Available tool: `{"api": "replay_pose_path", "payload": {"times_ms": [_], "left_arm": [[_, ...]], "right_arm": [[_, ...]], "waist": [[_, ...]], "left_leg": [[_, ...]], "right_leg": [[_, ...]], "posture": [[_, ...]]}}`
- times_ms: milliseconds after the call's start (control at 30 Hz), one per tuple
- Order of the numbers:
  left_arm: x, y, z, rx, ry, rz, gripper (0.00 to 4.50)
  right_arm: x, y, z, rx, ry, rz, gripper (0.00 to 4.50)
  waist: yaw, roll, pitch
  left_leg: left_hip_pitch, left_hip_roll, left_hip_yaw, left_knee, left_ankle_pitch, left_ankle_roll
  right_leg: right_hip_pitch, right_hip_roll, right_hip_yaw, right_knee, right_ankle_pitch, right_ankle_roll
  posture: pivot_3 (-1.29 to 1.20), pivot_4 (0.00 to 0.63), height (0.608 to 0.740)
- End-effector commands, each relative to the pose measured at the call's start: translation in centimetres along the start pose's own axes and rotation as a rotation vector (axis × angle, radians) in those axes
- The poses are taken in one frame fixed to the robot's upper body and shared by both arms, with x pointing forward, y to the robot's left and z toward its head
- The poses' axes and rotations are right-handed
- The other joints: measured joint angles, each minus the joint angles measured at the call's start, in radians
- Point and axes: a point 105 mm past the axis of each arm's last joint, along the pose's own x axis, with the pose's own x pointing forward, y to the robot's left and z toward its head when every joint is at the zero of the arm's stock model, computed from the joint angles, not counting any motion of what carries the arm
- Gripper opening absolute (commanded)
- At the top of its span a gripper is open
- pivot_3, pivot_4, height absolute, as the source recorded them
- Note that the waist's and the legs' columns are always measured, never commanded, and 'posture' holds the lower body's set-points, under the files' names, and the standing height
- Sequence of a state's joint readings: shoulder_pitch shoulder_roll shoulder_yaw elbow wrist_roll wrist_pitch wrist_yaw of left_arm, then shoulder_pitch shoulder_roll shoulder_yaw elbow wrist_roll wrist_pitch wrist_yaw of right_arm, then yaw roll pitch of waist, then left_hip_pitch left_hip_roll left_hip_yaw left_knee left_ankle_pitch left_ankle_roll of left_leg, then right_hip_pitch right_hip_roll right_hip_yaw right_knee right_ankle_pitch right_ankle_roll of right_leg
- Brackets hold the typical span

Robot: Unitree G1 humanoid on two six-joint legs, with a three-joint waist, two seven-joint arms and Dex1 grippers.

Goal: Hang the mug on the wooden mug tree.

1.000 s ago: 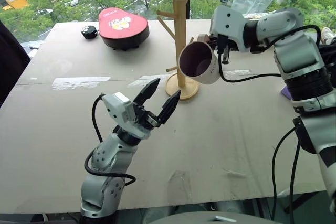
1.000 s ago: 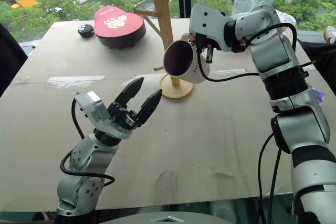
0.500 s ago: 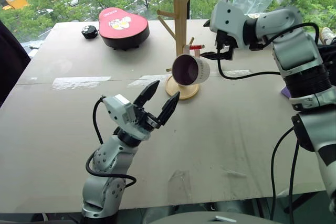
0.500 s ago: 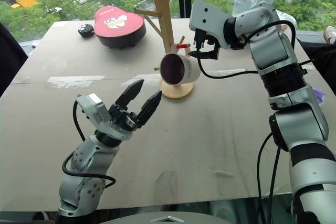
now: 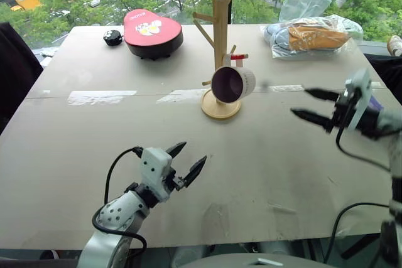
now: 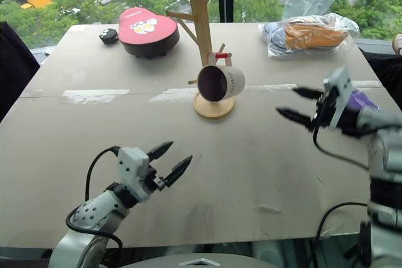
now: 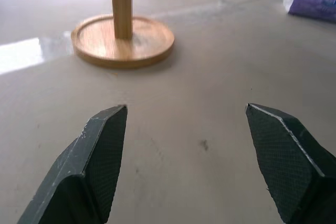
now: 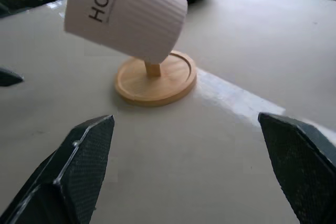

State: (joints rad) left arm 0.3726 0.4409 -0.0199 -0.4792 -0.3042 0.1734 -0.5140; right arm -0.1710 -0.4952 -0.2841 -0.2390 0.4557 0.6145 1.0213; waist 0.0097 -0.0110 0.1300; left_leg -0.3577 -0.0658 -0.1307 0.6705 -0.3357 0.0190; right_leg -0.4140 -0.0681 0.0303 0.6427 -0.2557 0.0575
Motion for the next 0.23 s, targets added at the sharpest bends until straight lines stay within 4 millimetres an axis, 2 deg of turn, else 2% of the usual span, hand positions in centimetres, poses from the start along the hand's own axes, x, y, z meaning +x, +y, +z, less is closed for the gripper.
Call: {"api": "replay_pose_path", "payload": {"times_ms": [33, 133, 233], "left_arm": [[-0.9, 0.3, -1.6, 0.036, 0.056, 0.008, 3.69], [-1.6, 1.1, -2.0, 0.056, 0.082, 0.024, 3.69], [-2.0, 1.9, -1.5, 0.054, 0.081, 0.038, 3.69]], "right_arm": [[-0.3, 2.9, -1.3, -0.071, -0.116, -0.016, 4.45], [-1.1, 3.7, -4.7, -0.067, -0.105, -0.077, 4.45], [-2.1, 4.1, -6.4, -0.082, -0.081, -0.062, 4.45]], "waist": [[0.0, 0.002, 0.001], [0.002, 0.004, 0.002], [0.0, 0.003, 0.002]], "left_leg": [[0.0, 0.0, 0.0, 0.0, 0.0, 0.0], [0.005, -0.002, 0.006, 0.001, 0.0, 0.0], [0.015, -0.002, 0.007, 0.001, -0.001, 0.001]], "right_leg": [[0.0, 0.0, 0.0, 0.0, 0.0, 0.0], [0.005, -0.002, 0.003, -0.001, 0.003, 0.001], [0.013, -0.001, 0.004, -0.002, 0.004, 0.002]], "posture": [[0.0, 0.15, 0.74], [0.0, 0.15, 0.74], [0.0, 0.15, 0.74]]}}
